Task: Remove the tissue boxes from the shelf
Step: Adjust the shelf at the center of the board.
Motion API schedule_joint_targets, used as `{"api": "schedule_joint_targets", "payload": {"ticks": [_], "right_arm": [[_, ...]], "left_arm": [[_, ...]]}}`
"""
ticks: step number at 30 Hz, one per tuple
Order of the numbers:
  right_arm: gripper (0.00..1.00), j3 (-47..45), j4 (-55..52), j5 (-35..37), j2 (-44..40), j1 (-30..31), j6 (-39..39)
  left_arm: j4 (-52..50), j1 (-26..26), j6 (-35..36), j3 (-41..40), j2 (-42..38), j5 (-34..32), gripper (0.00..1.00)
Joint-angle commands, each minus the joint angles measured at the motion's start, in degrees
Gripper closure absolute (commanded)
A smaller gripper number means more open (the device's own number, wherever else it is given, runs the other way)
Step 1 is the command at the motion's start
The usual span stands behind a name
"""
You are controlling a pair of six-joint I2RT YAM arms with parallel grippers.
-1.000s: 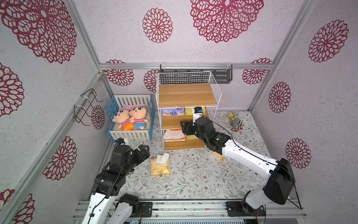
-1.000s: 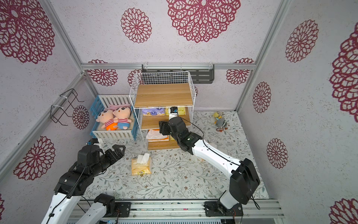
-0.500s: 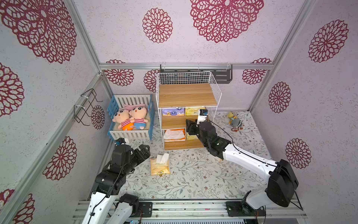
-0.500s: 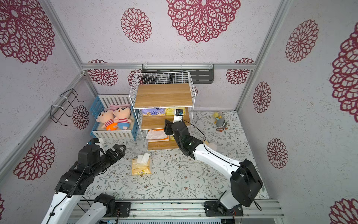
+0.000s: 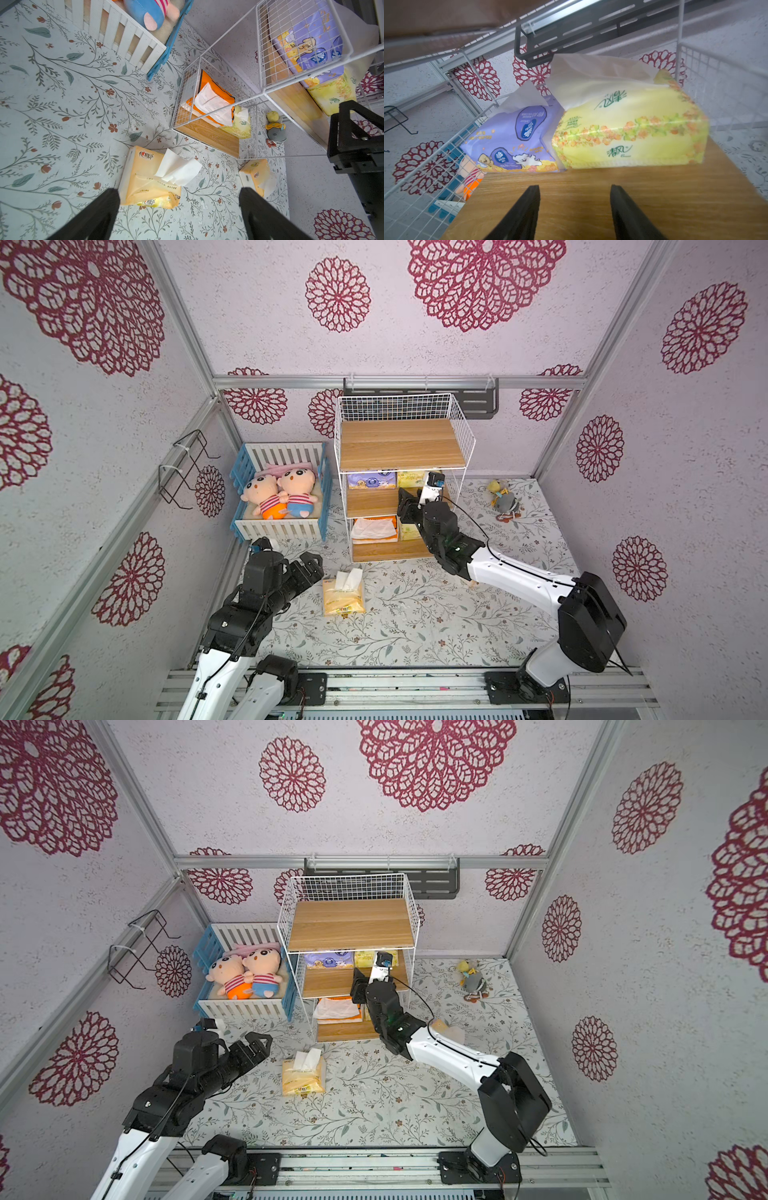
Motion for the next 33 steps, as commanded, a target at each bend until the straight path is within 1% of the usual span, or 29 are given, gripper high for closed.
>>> {"api": "schedule_joint_targets", "payload": {"ticks": [1,6,11,15,19,22,25,29,31,33], "right_arm": [[0.41,0.33,5.84,2.7,0.63,0.08,2.95],[0.42,0.93,8.7,3.15,2.92,0.42,4.62],[0.44,2.9,8.23,3.47,5.44,0.52,6.44],[0.48,3.92,8.49,4.14,6.75,0.52,7.83],[0.53,5.17,8.73,4.65,8.09,0.53,8.1],[0.61,5.93,8.68,5.15,8.65,0.52,8.1],[0.72,6.11,8.94,5.21,8.63,0.58,8.13],[0.92,5.6,8.73,5.14,7.4,0.61,7.97],[0.99,4.83,8.85,5.19,6.43,0.7,7.82],[1.0,4.09,8.98,5.38,5.33,0.7,7.35]], "left_arm": [[1.78,-0.36,-0.12,-0.8,-0.79,0.45,0.03],[2.23,-0.33,-0.14,-1.68,-0.95,0.77,0.03],[2.6,-0.35,0.01,-2.41,-1.05,1.08,0.03],[2.78,-0.39,0.29,-2.87,-1.37,1.11,0.03],[2.72,-0.33,0.78,-3.14,-1.37,1.09,0.03],[2.57,-0.35,0.98,-3.14,-1.52,1.24,0.03],[2.46,-0.33,0.98,-3.47,-1.98,1.42,0.03],[2.61,-0.32,0.74,-4.15,-2.61,1.69,0.03],[2.44,-0.32,0.72,-4.19,-2.61,1.92,0.03],[2.27,-0.38,0.71,-4.13,-2.65,1.99,0.03]]}}
